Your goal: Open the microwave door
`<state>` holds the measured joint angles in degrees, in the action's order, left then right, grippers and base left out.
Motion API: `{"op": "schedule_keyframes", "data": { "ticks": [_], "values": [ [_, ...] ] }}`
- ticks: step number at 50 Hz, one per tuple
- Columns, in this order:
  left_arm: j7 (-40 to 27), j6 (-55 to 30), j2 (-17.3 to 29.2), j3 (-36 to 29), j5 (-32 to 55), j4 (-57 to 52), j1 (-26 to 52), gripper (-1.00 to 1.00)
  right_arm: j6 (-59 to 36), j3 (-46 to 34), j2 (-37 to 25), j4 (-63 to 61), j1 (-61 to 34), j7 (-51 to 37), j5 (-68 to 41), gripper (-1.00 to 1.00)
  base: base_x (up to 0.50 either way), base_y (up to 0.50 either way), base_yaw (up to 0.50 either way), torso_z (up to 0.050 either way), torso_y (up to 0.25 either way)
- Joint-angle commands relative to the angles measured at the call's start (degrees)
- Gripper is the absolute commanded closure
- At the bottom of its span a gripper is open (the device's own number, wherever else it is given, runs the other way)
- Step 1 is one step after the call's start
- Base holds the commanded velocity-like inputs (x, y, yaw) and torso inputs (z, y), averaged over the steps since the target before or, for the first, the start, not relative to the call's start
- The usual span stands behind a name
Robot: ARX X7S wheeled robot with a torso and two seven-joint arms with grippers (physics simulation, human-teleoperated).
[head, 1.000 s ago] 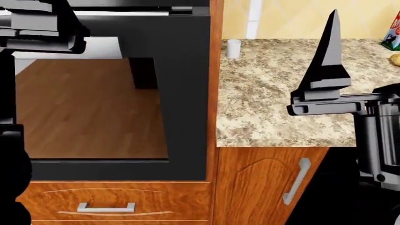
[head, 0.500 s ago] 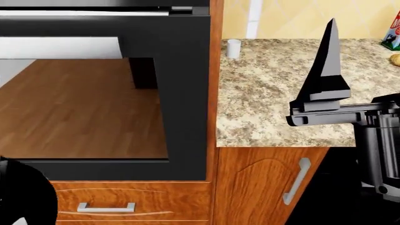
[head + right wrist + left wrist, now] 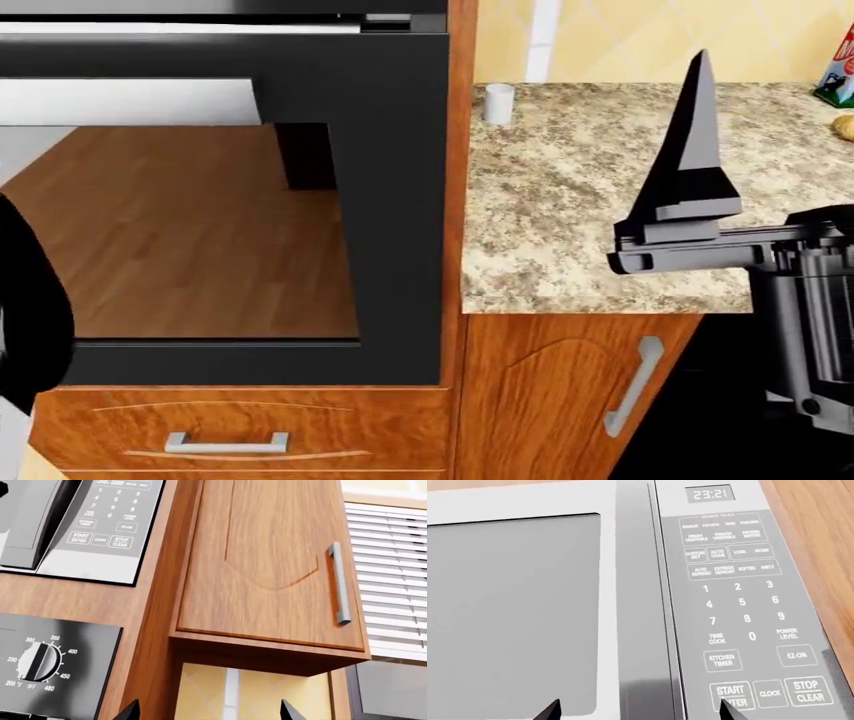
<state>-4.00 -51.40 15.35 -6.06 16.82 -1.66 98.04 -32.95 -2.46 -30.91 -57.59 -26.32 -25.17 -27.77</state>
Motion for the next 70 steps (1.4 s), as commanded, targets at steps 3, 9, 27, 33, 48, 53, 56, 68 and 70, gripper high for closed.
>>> {"op": "schedule_keyframes", "data": {
  "ticks": [3,9,27,33,48,53,56,68,70],
  "values": [
    [1.86,8.43,-1.78,-3.58,-3.09,17.96,7.65,-1.0,0.43,-0.59,-0.54,0.34,-0.15,-0.68,-0.35,-1.0,0.0,0.0,0.0,0.0,0.0],
    [2.73,12.26,-2.81,-5.12,-4.3,24.88,10.21,-1.0,0.42,-0.62,-0.73,0.31,-0.63,-1.1,-0.71,-1.0,0.0,0.0,0.0,0.0,0.0],
    [5.0,28.54,-6.78,-8.25,-7.72,52.81,19.43,-1.0,-0.07,-2.17,-0.84,1.74,-2.88,-1.54,-1.06,-1.0,0.0,0.0,0.0,0.0,0.0],
    [5.59,38.26,-8.43,-8.55,-8.71,68.9,24.57,-1.0,-0.38,-2.01,-1.28,1.7,-3.28,-1.76,-1.38,-1.0,0.0,0.0,0.0,0.0,0.0],
    [6.19,43.04,-10.01,-8.9,-10.09,76.46,26.22,-1.0,0.44,-1.6,-1.96,1.94,-2.54,-2.14,-1.45,-1.0,0.0,0.0,0.0,0.0,0.0],
    [6.13,43.16,-10.13,-8.64,-10.62,76.54,25.78,-1.0,0.92,-1.56,-2.13,2.24,-2.27,-2.14,-1.29,-1.0,0.0,0.0,0.0,0.0,0.0],
    [6.08,43.19,-10.17,-8.46,-11.03,76.55,25.47,-1.0,1.05,-1.57,-2.21,2.36,-2.21,-2.19,-1.28,-1.0,0.0,0.0,0.0,0.0,0.0],
    [5.87,43.24,-10.16,-7.3,-12.42,76.58,25.03,1.0,1.28,-1.76,-2.53,2.67,-2.26,-2.4,-1.34,-1.0,0.0,0.0,0.0,0.0,0.0],
    [5.74,43.3,-10.12,-7.02,-12.59,76.58,25.04,1.0,1.26,-1.77,-2.59,2.64,-2.27,-2.47,-1.4,-1.0,0.0,0.0,0.0,0.0,0.0]
  ]
}}
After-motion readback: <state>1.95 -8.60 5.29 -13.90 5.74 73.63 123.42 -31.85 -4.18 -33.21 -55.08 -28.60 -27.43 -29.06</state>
